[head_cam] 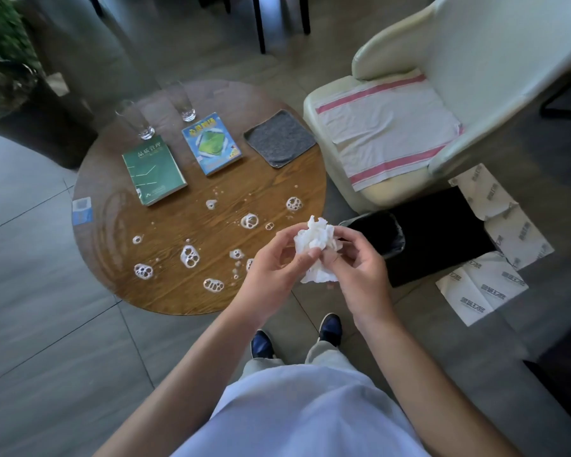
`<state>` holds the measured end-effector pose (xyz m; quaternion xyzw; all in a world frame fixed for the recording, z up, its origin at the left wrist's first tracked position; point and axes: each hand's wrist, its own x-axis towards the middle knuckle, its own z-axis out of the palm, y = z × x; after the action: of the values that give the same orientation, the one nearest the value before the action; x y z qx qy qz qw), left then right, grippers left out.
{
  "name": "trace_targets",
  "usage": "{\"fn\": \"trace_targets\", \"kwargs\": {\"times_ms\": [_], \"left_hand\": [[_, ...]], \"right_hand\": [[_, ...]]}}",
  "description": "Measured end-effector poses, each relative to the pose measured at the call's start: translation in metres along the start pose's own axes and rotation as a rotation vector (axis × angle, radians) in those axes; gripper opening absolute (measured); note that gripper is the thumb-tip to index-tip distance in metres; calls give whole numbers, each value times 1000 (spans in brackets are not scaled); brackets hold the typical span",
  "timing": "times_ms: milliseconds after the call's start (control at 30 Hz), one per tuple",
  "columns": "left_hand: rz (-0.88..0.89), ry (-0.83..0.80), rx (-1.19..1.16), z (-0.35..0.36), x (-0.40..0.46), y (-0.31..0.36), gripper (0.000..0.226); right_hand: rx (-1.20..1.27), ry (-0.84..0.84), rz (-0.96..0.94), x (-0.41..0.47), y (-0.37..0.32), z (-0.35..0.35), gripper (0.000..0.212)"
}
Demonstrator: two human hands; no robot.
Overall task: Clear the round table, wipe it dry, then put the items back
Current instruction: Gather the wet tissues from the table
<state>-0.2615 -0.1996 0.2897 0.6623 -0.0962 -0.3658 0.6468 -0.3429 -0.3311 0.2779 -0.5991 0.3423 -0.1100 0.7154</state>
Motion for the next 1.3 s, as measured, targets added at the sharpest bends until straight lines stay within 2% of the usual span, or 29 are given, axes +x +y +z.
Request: {"fn": "trace_targets", "kwargs": {"times_ms": [133,300,433,567,700,900,1067,1300], "left_hand": [[-41,-17,19,40,24,0,38],[-86,2,23,84,52,-1,31],[-152,8,18,101,81,-2,30],[-247,6,-73,108,115,1,25],[-319,-15,-106,111,160,2,22],[-347,-190,-52,120,220,8,35],[-369,-301,14,141,258,12,37],[-323,-273,161,195,298,-6,52]], "right_hand": [[-70,23,-7,21,0,-43,20],[-172,18,-35,50,-1,-91,36],[-234,-48,-123,72,-6,-113,63],[-312,-144,-100,98,-6,-125,51],[-357,-168,-95,129,-8,-133,56],[-515,4,-94,178,-13,-147,52],[-420,86,24,208,-10,-171,43],[-275,99,154,247,-4,-228,28]]}}
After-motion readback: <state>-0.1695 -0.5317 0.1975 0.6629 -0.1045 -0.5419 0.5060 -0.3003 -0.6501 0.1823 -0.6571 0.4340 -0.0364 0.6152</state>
